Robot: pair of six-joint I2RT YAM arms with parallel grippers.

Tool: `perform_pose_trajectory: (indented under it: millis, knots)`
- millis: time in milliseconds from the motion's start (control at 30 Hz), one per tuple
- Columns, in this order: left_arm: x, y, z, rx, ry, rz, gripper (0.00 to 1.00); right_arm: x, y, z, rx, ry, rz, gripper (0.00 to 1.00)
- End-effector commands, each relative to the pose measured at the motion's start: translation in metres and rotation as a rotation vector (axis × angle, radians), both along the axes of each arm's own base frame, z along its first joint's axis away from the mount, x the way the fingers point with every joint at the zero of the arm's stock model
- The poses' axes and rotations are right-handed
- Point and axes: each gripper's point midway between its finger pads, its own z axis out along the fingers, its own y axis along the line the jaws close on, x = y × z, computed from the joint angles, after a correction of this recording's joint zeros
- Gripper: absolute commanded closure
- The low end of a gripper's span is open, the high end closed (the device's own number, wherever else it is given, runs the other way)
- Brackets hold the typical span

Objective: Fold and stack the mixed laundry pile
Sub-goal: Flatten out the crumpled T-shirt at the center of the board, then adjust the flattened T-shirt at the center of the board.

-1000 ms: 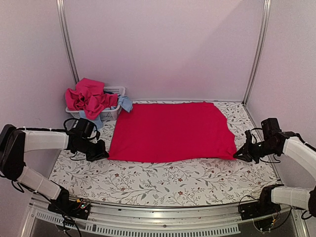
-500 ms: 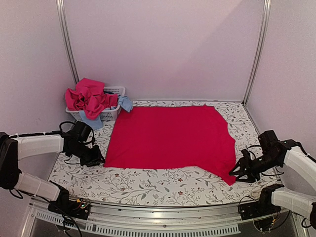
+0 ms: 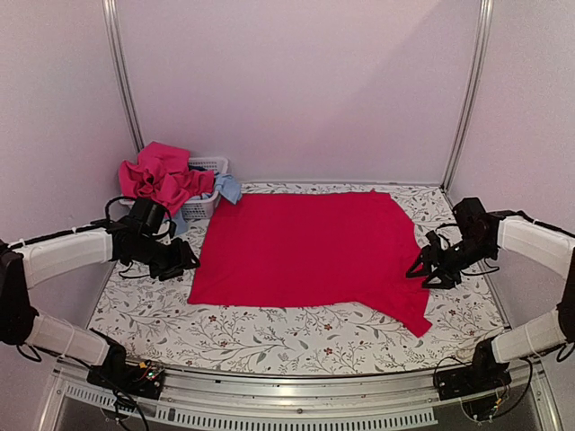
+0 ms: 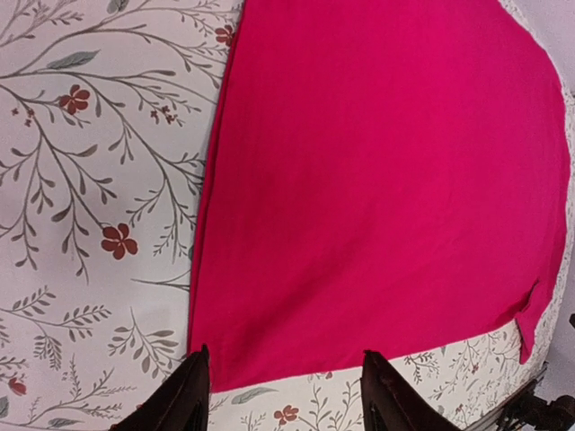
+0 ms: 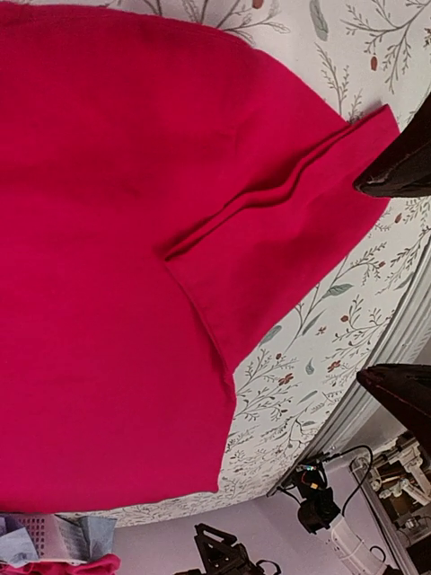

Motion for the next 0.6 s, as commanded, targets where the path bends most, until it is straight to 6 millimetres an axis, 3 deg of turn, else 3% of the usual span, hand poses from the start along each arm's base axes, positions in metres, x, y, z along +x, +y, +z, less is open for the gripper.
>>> perform_pose_trajectory:
  millis: [0,267,567]
  knots:
    - [0.013,-0.014,0.004,-0.013,-0.031,-0.046,0.43,0.031,0.006,-0.006,-0.044,-0.079,0.086,0.39]
    - [0.021,-0.022,-0.013,0.020,0.006,-0.088,0.44,0.024,0.021,-0.047,-0.065,0.018,0.176,0.41]
    - [0.021,-0.023,-0.021,0.022,0.015,-0.088,0.44,0.019,0.020,-0.084,-0.170,0.073,0.230,0.40]
